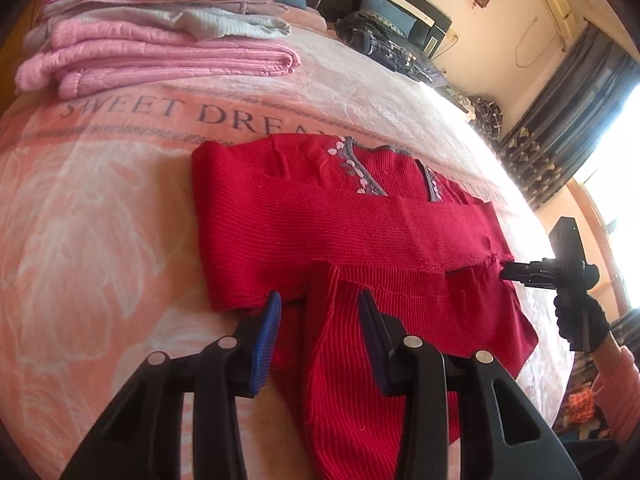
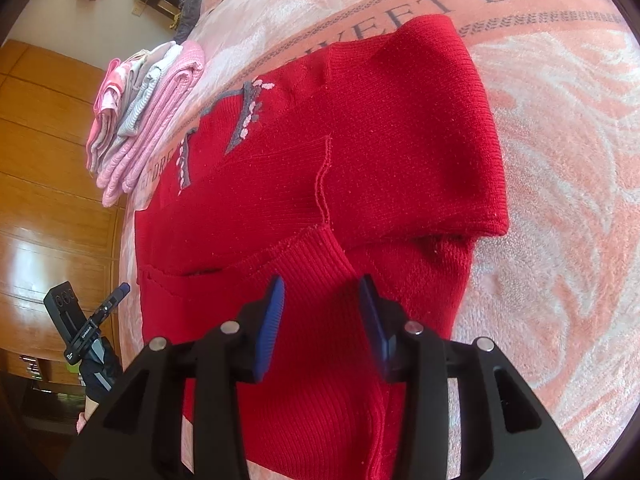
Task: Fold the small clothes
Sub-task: 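Lift the hem with both grippers and fold it toward the collar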
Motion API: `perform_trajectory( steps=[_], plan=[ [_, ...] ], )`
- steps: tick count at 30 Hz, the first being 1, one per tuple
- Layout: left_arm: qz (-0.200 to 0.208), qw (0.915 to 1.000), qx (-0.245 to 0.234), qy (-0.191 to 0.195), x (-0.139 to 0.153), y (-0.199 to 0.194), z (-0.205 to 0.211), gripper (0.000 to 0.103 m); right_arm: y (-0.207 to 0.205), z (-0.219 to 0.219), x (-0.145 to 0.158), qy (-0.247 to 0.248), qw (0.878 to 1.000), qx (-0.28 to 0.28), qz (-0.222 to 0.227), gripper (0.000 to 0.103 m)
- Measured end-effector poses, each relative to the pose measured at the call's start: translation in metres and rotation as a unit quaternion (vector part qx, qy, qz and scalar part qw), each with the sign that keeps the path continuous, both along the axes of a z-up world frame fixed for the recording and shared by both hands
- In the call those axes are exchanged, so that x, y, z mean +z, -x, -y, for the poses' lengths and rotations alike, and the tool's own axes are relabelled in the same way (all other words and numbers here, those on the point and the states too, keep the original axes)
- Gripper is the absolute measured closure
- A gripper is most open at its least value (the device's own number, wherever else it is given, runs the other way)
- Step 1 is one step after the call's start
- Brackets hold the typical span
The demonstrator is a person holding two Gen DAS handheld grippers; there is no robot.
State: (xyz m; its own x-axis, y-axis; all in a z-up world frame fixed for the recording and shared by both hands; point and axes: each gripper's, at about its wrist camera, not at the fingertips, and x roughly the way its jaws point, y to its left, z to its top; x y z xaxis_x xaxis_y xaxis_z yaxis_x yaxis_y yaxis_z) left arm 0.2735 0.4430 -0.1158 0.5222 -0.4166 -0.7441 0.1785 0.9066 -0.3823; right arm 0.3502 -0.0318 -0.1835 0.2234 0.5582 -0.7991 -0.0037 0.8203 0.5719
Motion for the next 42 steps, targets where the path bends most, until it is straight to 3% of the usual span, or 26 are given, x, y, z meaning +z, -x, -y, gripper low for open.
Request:
perform_trajectory(
  steps=[5,10,13,16,19,23,35,39,42],
  plan=[
    [-0.005,0.9990,-0.036,-0.025,-0.010,-0.001,0.023,0.062,0.000,0.005,-0.003,-0.007,1.000,-0.003,-0.003,0.064],
    [-0.036,0.9947,-0.035,-0.090,-0.033,-0.007,0.037,0.062,0.001,0.006,-0.004,-0.010,1.000,-0.001,-0.001,0.064],
    [-0.026,0.9956,-0.035,-0.084,-0.035,-0.006,0.038,0.066,0.001,0.006,-0.003,-0.012,1.000,0.003,0.001,0.064],
    [-0.020,0.9970,-0.039,-0.064,-0.032,-0.006,0.037,0.089,0.001,0.008,-0.001,-0.015,1.000,0.009,0.006,0.063],
    [-0.017,0.9984,-0.044,-0.030,-0.029,-0.005,0.035,0.097,0.000,0.011,0.002,-0.021,1.000,0.017,0.014,0.059],
    [-0.021,0.9991,-0.037,-0.006,-0.029,-0.005,0.031,0.097,-0.002,0.012,0.002,-0.017,0.999,0.031,0.020,0.058],
    [-0.039,0.9991,-0.017,0.001,-0.039,-0.008,0.027,0.092,-0.003,-0.017,-0.001,0.046,0.994,0.091,0.050,0.058],
    [-0.040,0.9991,-0.011,0.001,-0.041,-0.009,0.027,0.092,-0.003,-0.021,0.000,0.064,0.991,0.099,0.063,0.070],
    [-0.034,0.9993,-0.013,-0.012,-0.039,-0.007,0.030,0.092,0.000,-0.017,0.000,0.049,0.991,0.104,0.064,0.085]
  ],
)
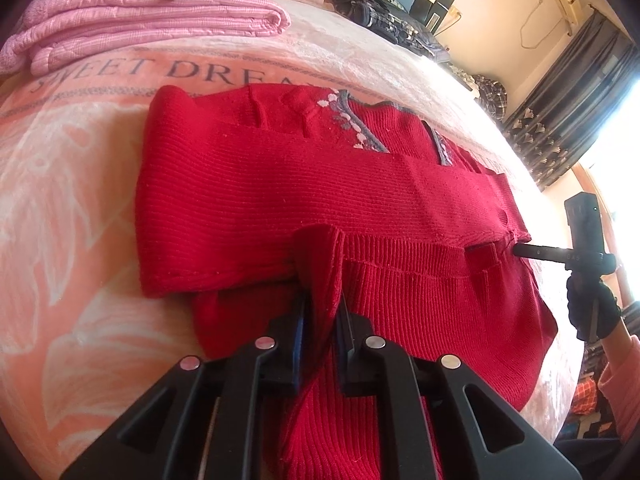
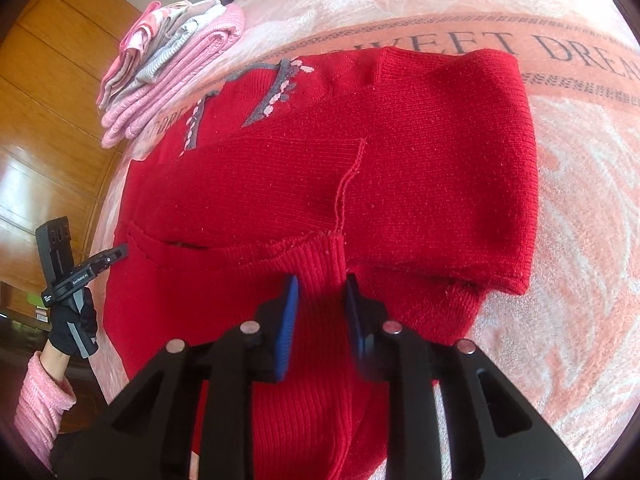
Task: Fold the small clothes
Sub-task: 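Lift the hem with both grippers and fold it toward the collar, then lower the folded hem onto the collar and open both grippers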
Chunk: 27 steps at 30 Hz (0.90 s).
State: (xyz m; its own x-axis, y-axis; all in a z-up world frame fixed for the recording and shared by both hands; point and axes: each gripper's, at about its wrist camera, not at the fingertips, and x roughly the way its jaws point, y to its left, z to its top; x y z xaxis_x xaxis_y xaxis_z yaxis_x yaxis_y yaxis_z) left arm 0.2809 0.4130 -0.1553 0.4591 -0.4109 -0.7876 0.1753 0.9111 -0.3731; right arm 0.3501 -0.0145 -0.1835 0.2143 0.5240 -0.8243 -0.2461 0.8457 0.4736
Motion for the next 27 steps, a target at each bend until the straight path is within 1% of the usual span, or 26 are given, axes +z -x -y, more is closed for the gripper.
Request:
perform_trajectory(
  steps=[1,3,4,5,7,11,16,18,20,22,25,27],
  plan=[
    [0.002,1.0000,-0.001,-0.005,0.001,0.000,0.001,0.092,0.001,0.001,0.000,-0.006,1.000,0.002,-0.001,0.089],
    [0.007,0.9999,0.000,-0.010,0.002,0.001,0.002,0.092,0.004,0.001,0.003,-0.008,1.000,0.010,0.001,0.092],
    [0.009,0.9999,0.000,-0.011,0.003,0.002,0.002,0.093,0.005,0.002,0.004,-0.006,1.000,0.015,0.002,0.097],
    [0.011,0.9999,-0.001,-0.011,0.004,0.002,0.003,0.093,0.007,0.002,0.007,-0.006,1.000,0.017,0.005,0.098],
    [0.016,0.9999,-0.001,-0.005,0.006,0.004,0.002,0.097,0.008,0.007,0.012,-0.026,1.000,0.016,0.008,0.099],
    [0.028,0.9994,0.004,0.020,0.016,0.007,0.000,0.098,0.011,0.018,0.030,-0.058,0.998,0.011,0.021,0.099],
    [0.068,0.9969,0.009,0.039,0.044,0.008,0.002,0.099,0.012,0.036,0.061,-0.090,0.995,-0.002,0.048,0.100],
    [0.088,0.9954,0.016,0.037,0.058,0.005,0.003,0.099,0.011,0.042,0.074,-0.098,0.993,-0.008,0.061,0.100],
    [0.108,0.9931,0.028,0.036,0.073,-0.002,0.004,0.099,0.005,0.046,0.087,-0.089,0.993,-0.017,0.073,0.100],
    [0.121,0.9912,0.039,0.036,0.087,-0.017,0.007,0.099,-0.007,0.047,0.099,-0.078,0.993,-0.026,0.083,0.100],
    [0.146,0.9876,0.052,0.023,0.108,-0.048,0.014,0.099,-0.036,0.050,0.114,-0.061,0.992,-0.044,0.101,0.100],
    [0.158,0.9855,0.061,0.010,0.116,-0.071,0.018,0.099,-0.060,0.051,0.119,-0.047,0.991,-0.057,0.114,0.100]
  ],
)
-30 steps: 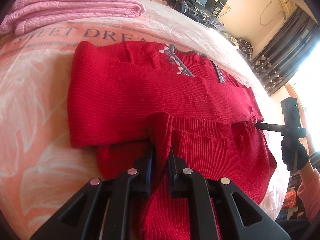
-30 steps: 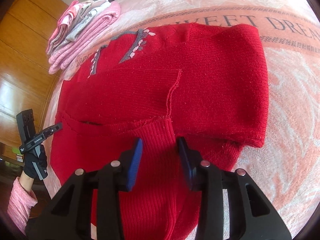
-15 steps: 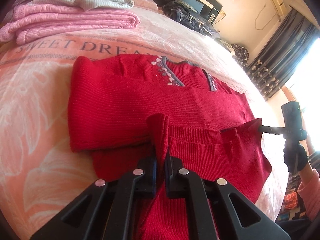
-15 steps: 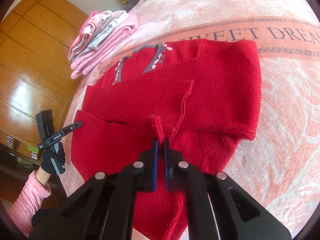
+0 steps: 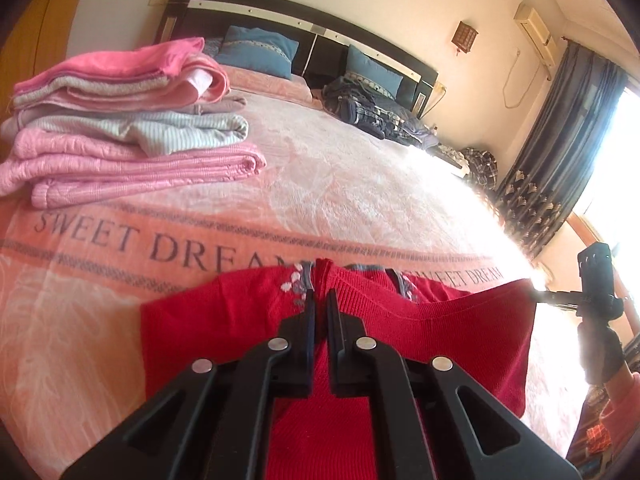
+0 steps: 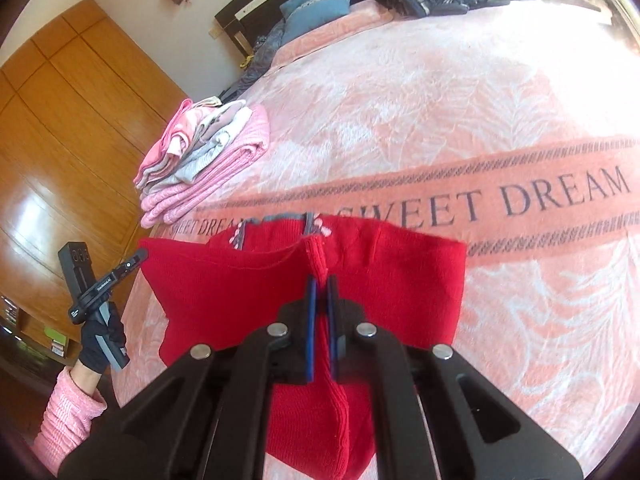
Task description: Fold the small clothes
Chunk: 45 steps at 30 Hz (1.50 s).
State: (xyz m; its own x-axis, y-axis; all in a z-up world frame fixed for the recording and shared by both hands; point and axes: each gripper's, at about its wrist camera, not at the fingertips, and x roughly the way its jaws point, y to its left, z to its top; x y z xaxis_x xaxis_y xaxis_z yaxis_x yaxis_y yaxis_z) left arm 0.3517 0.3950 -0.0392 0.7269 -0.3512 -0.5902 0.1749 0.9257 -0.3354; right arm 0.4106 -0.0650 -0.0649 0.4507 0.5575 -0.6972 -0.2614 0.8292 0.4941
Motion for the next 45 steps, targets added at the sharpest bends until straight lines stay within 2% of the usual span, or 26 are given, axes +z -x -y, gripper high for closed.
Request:
perform_trajectory(
  steps=[3,7,11,12,14,17,19,21,23,25,29,33,35,37,39,40,41,45],
  plan=[
    [-0.001,0.9988,0.038,-0.033,-0.004,-0.044,0.000,0.099,-0.043,-0.002,-0.013,0.015,0.999,-0.034,-0.003,0.100],
    [-0.029,0.9936,0.094,-0.055,-0.042,-0.094,-0.010,0.099,-0.087,-0.012,-0.063,0.033,0.997,-0.058,-0.029,0.100],
    [-0.079,0.9876,0.101,-0.091,-0.093,-0.118,-0.007,0.099,-0.102,-0.019,-0.113,0.062,0.994,-0.062,-0.063,0.099],
    [-0.088,0.9858,0.102,-0.101,-0.102,-0.119,-0.006,0.099,-0.103,-0.019,-0.120,0.057,0.994,-0.064,-0.067,0.099],
    [-0.098,0.9849,0.105,-0.097,-0.112,-0.118,-0.009,0.097,-0.099,-0.014,-0.124,0.044,0.994,-0.070,-0.064,0.097],
    [-0.091,0.9836,0.129,-0.089,-0.100,-0.109,-0.018,0.094,-0.087,-0.009,-0.109,0.041,0.995,-0.071,-0.060,0.088],
    [-0.075,0.9823,0.146,-0.090,-0.079,-0.095,-0.025,0.092,-0.071,-0.003,-0.091,0.038,0.995,-0.063,-0.061,0.086],
    [-0.059,0.9827,0.146,-0.097,-0.057,-0.077,-0.026,0.091,-0.046,0.001,-0.073,0.037,0.996,-0.045,-0.065,0.081],
    [-0.055,0.9867,0.122,-0.092,-0.040,-0.055,-0.020,0.087,-0.015,0.003,-0.059,0.048,0.996,-0.025,-0.074,0.069],
    [-0.064,0.9903,0.080,-0.094,-0.033,-0.031,-0.004,0.081,0.017,0.002,-0.054,0.056,0.995,-0.002,-0.087,0.067],
    [-0.092,0.9893,0.021,-0.112,-0.052,0.014,0.029,0.077,0.071,0.010,-0.069,0.048,0.991,0.005,-0.125,0.061],
    [-0.121,0.9869,-0.004,-0.107,-0.086,0.042,0.048,0.076,0.096,0.016,-0.089,0.032,0.990,0.008,-0.138,0.061],
    [-0.143,0.9830,-0.005,-0.116,-0.103,0.046,0.053,0.076,0.097,0.016,-0.102,0.007,0.989,0.013,-0.148,0.061],
    [-0.133,0.9841,-0.005,-0.118,-0.107,0.051,0.055,0.073,0.095,0.014,-0.114,-0.001,0.988,0.015,-0.155,0.062],
    [-0.126,0.9848,-0.009,-0.119,-0.108,0.054,0.055,0.073,0.096,0.012,-0.116,-0.005,0.989,0.021,-0.145,0.071],
    [-0.125,0.9851,-0.010,-0.118,-0.108,0.056,0.054,0.073,0.096,0.012,-0.117,-0.006,0.988,0.028,-0.149,0.089],
    [-0.125,0.9854,-0.010,-0.116,-0.107,0.058,0.054,0.073,0.098,0.013,-0.116,-0.012,0.987,0.031,-0.155,0.094],
    [-0.136,0.9857,-0.014,-0.099,-0.104,0.072,0.049,0.073,0.107,0.025,-0.093,-0.035,0.989,0.032,-0.139,0.095]
  ],
)
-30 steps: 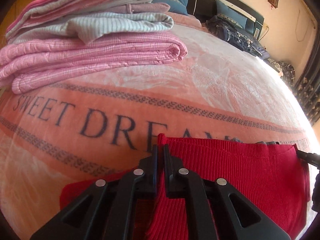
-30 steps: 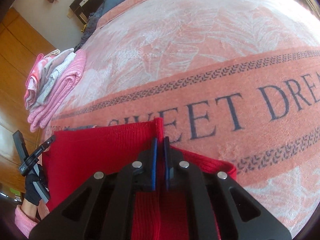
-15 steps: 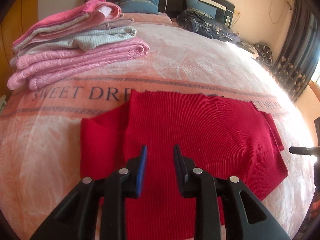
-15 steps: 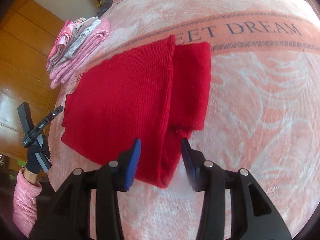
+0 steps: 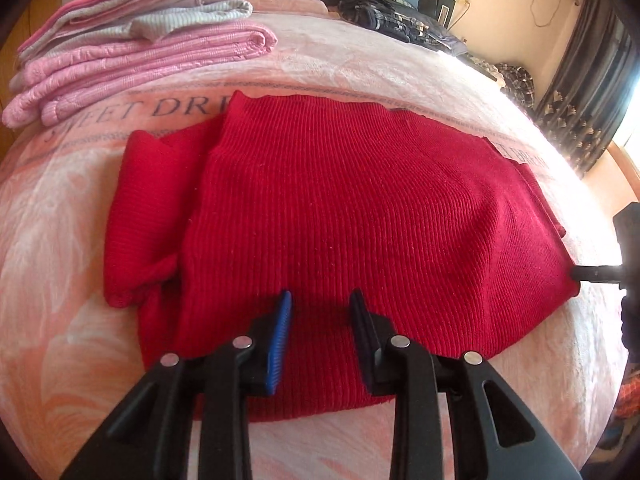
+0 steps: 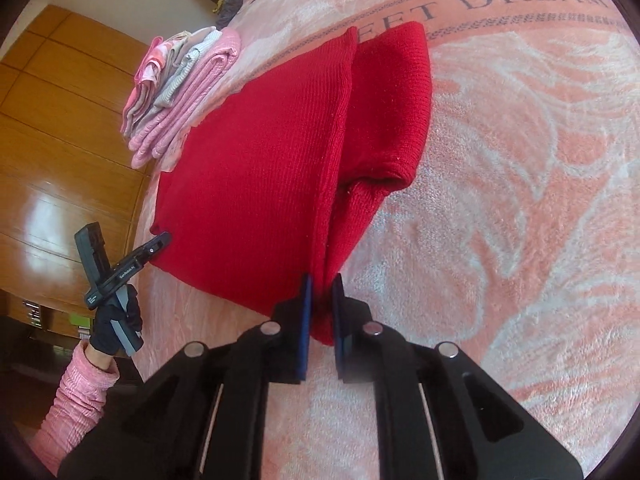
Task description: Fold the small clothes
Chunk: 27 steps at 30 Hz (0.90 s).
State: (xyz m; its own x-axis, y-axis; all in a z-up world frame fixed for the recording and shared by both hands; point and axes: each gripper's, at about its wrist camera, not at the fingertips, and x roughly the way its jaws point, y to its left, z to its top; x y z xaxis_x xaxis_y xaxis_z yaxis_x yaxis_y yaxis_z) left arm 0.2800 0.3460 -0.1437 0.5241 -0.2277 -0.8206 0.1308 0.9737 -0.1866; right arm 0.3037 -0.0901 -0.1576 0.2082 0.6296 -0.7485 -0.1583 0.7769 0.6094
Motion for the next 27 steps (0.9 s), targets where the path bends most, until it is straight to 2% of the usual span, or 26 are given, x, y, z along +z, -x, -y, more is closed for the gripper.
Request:
perform_trajectory(
  steps=[3,4,6,8,11,13,16,17,18,19,22,23,27],
  plan=[
    [-0.007,0.9999,-0.010,0.004,-0.003,0.008,-0.006,0.073,0.007,0.008,0.011,0.011,1.000,0.001,0.003,0.098],
    [-0.008,0.9999,-0.012,0.005,-0.004,0.010,-0.008,0.073,0.008,0.009,0.007,0.026,1.000,0.001,-0.003,0.103],
    [-0.009,0.9998,-0.010,0.013,-0.007,0.011,-0.012,0.073,0.010,0.011,-0.012,0.054,0.998,0.000,-0.026,0.103],
    [-0.011,0.9998,-0.006,0.015,-0.008,0.010,-0.011,0.073,0.013,0.016,-0.030,0.038,0.998,-0.008,-0.041,0.103],
    [-0.006,0.9999,-0.005,0.009,-0.005,0.013,-0.008,0.073,0.013,0.026,-0.030,0.011,0.999,-0.018,-0.042,0.103],
    [-0.004,0.9998,0.005,0.021,-0.002,0.013,-0.009,0.073,0.009,0.029,-0.021,0.013,0.999,-0.027,-0.029,0.096],
    [0.016,0.9990,0.016,0.039,0.011,0.009,-0.007,0.072,0.003,0.034,-0.011,-0.015,0.999,-0.045,-0.022,0.084],
    [0.025,0.9986,0.016,0.043,0.017,0.006,-0.004,0.070,0.001,0.034,-0.010,-0.018,0.998,-0.048,-0.020,0.078],
    [0.032,0.9983,0.014,0.047,0.022,0.003,-0.001,0.060,-0.001,0.032,-0.009,-0.021,0.998,-0.047,-0.019,0.075],
    [0.038,0.9981,0.016,0.046,0.026,-0.001,0.002,0.056,-0.003,0.029,-0.009,-0.022,0.999,-0.045,-0.021,0.072],
    [0.049,0.9974,0.018,0.049,0.031,-0.012,0.011,0.054,-0.011,0.021,-0.015,-0.032,0.998,-0.041,-0.034,0.069],
    [0.047,0.9974,0.019,0.051,0.030,-0.016,0.013,0.053,-0.014,0.017,-0.019,-0.036,0.998,-0.039,-0.041,0.066],
    [0.026,0.9973,0.015,0.068,0.015,-0.028,0.016,0.053,-0.022,0.011,-0.034,-0.052,0.996,-0.041,-0.060,0.065]
  ],
)
